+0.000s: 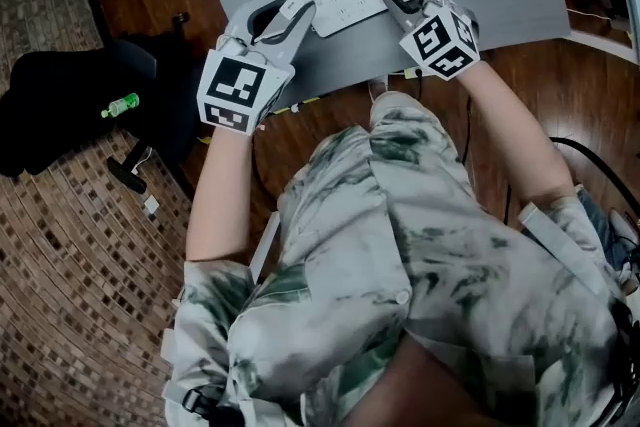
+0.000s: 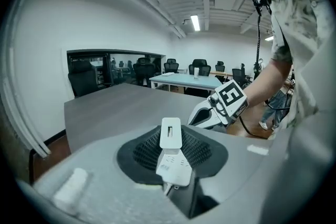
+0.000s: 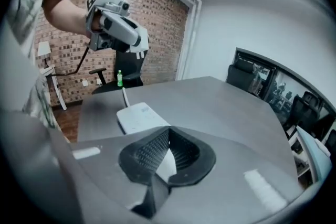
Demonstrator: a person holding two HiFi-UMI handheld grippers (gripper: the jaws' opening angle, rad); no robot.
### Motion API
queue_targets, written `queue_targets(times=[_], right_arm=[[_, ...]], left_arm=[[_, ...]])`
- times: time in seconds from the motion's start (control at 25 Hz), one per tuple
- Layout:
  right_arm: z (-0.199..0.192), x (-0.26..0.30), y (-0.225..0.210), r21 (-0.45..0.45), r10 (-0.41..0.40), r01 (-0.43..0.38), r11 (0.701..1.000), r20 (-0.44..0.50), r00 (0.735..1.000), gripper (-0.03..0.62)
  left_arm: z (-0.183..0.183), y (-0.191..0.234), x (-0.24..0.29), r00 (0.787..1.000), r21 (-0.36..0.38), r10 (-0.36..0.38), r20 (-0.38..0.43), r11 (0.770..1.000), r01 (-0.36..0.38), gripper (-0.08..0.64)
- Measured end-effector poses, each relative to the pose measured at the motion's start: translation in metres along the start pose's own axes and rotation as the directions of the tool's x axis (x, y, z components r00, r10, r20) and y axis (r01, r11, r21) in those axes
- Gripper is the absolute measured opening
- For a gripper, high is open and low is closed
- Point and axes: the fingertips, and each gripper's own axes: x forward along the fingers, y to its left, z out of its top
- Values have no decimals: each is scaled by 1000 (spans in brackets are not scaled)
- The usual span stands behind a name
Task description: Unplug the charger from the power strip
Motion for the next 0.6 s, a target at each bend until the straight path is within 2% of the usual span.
queue_targets(times=[0.12, 0.24, 0.32, 0.44, 0.6], right_arm=[[20, -18, 23, -50, 17, -15, 999, 44, 999, 2], [34, -53, 74, -84, 32, -28, 996, 52, 998, 23], [50, -88, 113, -86, 29, -24, 996, 62, 998, 28], [81, -149, 178, -61, -2, 10, 998, 127, 992, 35], [98, -219, 270, -12, -59, 61, 998, 137, 989, 35]], left_arm=[[1, -1, -40, 996, -89, 30, 84, 996, -22, 107], [0, -21, -94, 983, -141, 60, 171, 989, -36, 107], [-4, -45, -130, 978, -131, 56, 200, 991, -30, 109], [-15, -88, -176, 978, -82, 17, 209, 997, 1, 107], [-26, -152, -235, 970, -33, -44, 239, 998, 53, 107]])
